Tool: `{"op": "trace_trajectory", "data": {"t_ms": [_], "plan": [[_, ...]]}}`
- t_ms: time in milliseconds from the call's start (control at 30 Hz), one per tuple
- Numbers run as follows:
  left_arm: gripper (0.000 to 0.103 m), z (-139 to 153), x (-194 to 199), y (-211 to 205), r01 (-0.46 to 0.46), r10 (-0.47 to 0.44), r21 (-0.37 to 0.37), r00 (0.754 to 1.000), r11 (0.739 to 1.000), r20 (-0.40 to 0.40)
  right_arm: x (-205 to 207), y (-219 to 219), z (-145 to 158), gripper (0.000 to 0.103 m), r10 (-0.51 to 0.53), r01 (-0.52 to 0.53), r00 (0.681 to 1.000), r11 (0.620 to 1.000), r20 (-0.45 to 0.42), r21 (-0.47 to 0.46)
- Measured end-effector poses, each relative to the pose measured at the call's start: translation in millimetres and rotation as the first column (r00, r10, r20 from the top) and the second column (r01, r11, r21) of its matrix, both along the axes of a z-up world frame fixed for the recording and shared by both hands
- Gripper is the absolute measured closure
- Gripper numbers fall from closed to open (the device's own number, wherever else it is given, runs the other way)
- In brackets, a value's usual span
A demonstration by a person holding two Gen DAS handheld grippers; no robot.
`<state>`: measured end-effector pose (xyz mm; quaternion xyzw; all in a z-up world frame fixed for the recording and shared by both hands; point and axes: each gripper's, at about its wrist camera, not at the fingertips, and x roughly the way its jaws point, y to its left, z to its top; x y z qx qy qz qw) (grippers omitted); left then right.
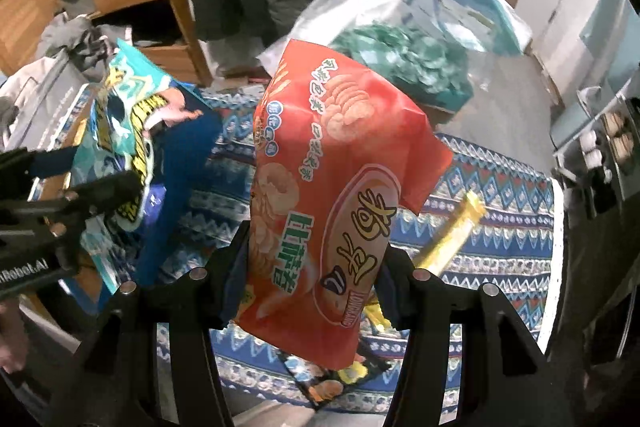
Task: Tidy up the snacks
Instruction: 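Lift the teal bag with the left tool while the right tool carries the red-orange bag toward the box, then open both tools over the box to drop the teal and red-orange bags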
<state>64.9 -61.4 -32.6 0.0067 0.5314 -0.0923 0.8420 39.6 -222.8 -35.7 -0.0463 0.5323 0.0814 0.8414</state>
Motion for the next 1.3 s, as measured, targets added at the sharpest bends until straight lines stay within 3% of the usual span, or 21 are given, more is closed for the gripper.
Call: {"op": "trace_trajectory", "data": {"t_ms": [533,900,1300], "plan": [[0.036,4,-8,95,-0.130,0.130,-0.022,0.992,0.991,-0.002,25,83,9,0.048,0.137,-0.137,0.991,0.990,-0.005,0.034],[0.036,-16,-10,166,-0.265,0.264,-0.047,0.964,0.963,-0.034,39,148,5,0.048,0.233,-0.231,0.972,0.971,-0.029,0.057],[0.036,-34,-13,197,-0.326,0.324,-0.041,0.944,0.944,-0.064,53,202,-14,0.047,0.287,-0.282,0.954,0.957,-0.087,0.062]]}}
